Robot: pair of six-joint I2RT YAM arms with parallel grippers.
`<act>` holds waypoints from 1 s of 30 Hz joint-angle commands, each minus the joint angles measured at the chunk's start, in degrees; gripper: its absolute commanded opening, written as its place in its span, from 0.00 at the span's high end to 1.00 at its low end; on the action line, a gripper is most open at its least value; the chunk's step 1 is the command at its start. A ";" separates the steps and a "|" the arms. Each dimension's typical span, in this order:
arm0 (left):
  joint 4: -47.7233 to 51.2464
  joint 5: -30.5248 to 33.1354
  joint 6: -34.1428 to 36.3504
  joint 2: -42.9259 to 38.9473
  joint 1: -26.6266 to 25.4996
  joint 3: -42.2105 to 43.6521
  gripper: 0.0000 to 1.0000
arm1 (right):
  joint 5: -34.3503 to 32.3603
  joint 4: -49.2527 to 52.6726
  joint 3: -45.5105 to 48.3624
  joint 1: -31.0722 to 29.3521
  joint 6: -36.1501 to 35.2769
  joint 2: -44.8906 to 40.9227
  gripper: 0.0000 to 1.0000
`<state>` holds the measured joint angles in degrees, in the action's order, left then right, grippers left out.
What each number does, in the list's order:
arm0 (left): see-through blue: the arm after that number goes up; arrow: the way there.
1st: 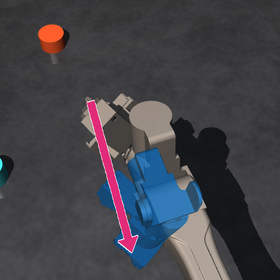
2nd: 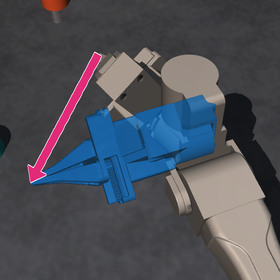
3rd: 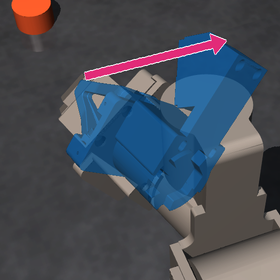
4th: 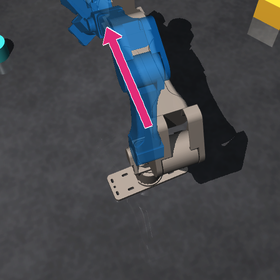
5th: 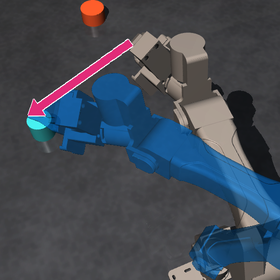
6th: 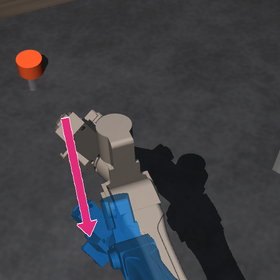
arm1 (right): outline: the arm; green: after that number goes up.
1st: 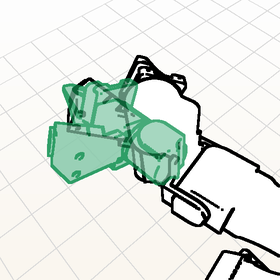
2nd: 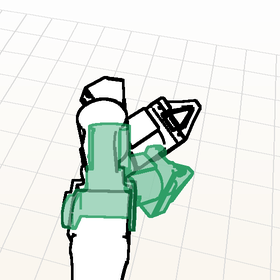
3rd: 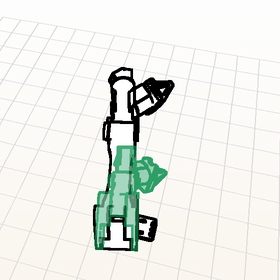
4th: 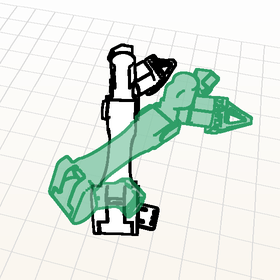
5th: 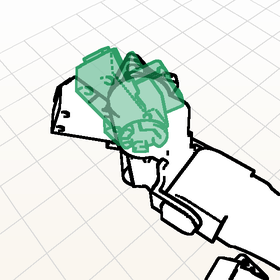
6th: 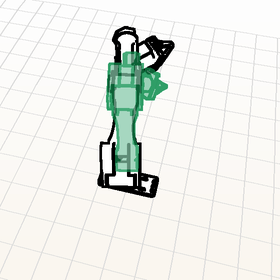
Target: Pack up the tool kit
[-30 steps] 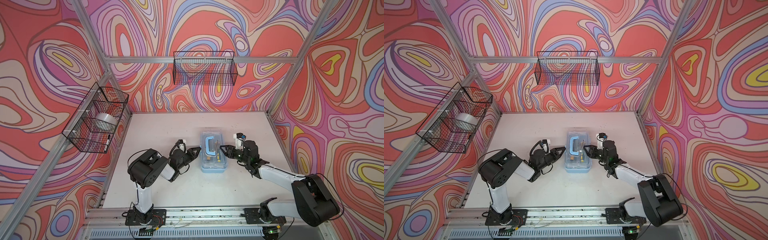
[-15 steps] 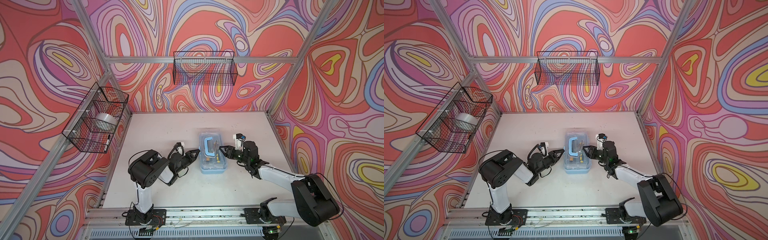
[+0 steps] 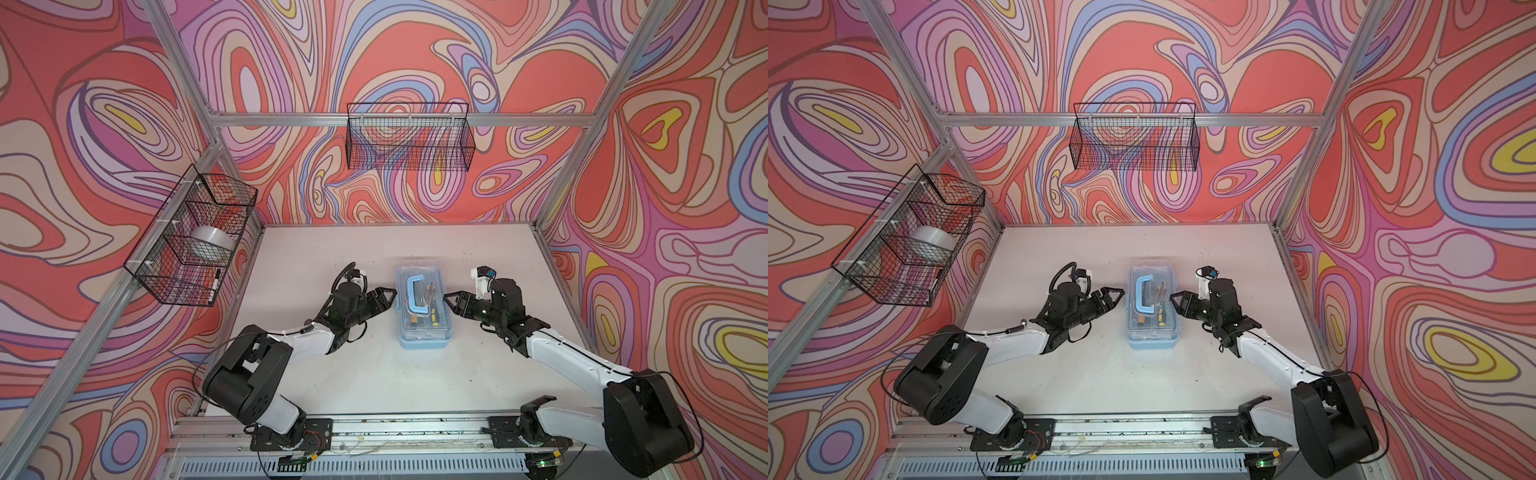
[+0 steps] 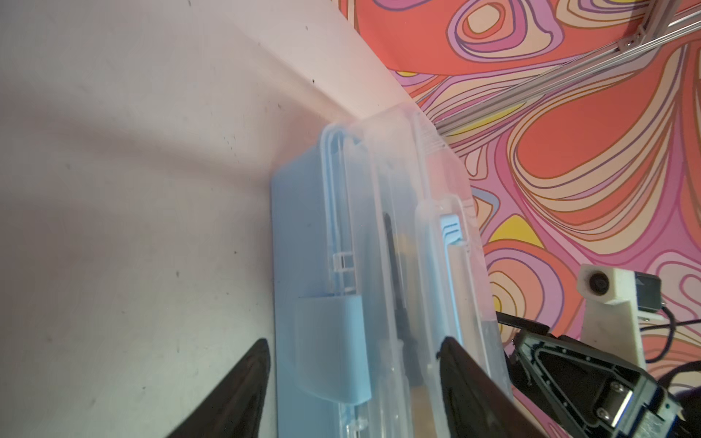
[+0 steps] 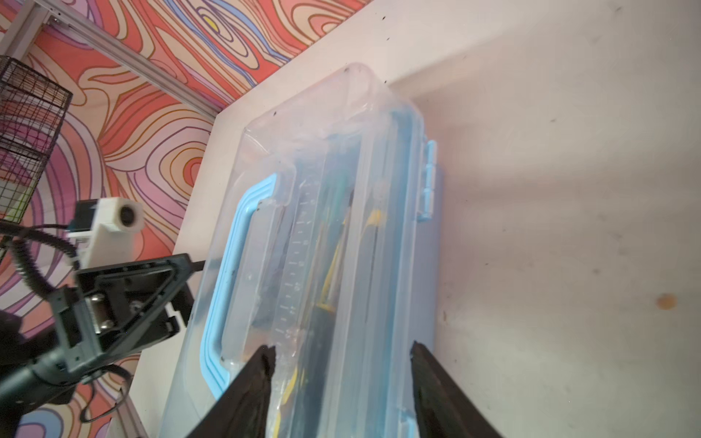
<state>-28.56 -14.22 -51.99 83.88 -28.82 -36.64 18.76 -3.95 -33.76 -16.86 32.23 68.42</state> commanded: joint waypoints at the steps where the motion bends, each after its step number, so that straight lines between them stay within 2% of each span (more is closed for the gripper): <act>1: 16.35 7.46 7.85 -4.42 0.57 -2.84 0.22 | -3.47 5.92 -2.83 1.63 -3.03 -2.08 0.26; 4: 21.85 12.32 10.64 -7.29 0.77 -4.62 0.19 | -6.25 8.41 -4.14 1.92 -4.48 -3.41 0.10; 6: 24.59 15.48 12.17 -8.67 0.78 -5.34 0.18 | -8.06 10.04 -4.97 1.91 -5.86 -4.36 0.03; 10: 27.84 21.44 16.34 -11.36 0.69 -5.88 0.17 | -11.40 13.27 -6.69 1.86 -9.24 -5.78 0.02; 13: 27.89 27.22 19.67 -13.99 0.53 -4.86 0.00 | -13.39 15.59 -7.59 1.92 -11.46 -6.49 0.02; 15: 22.37 32.90 21.29 -16.07 0.19 -1.55 0.00 | -16.37 15.90 -7.44 1.90 -11.88 -7.21 0.02; 18: 10.55 37.07 27.03 -18.43 0.10 4.32 0.00 | -18.44 13.62 -5.57 1.92 -11.08 -8.69 0.02; 20: 5.19 38.61 32.67 -19.08 0.16 6.50 0.00 | -18.75 10.60 -3.32 1.83 -11.02 -9.78 0.02; 23: -0.90 45.48 39.04 -19.93 0.23 10.38 0.00 | -20.99 5.69 1.17 1.65 -9.30 -11.31 0.02; 25: -4.64 49.65 45.90 -20.16 0.69 11.42 0.00 | -22.24 2.89 3.55 1.42 -10.14 -12.00 0.02; 28: -8.96 53.54 50.18 -18.58 4.49 12.87 0.00 | -25.02 1.55 4.49 0.44 -12.04 -12.76 0.02; 30: -9.48 50.45 49.26 -17.12 9.31 14.07 0.00 | -26.38 0.67 4.83 0.24 -12.47 -13.04 0.02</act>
<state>-31.44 32.95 -8.43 65.28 -24.01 -24.05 -3.64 1.43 -29.39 -16.05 21.39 56.64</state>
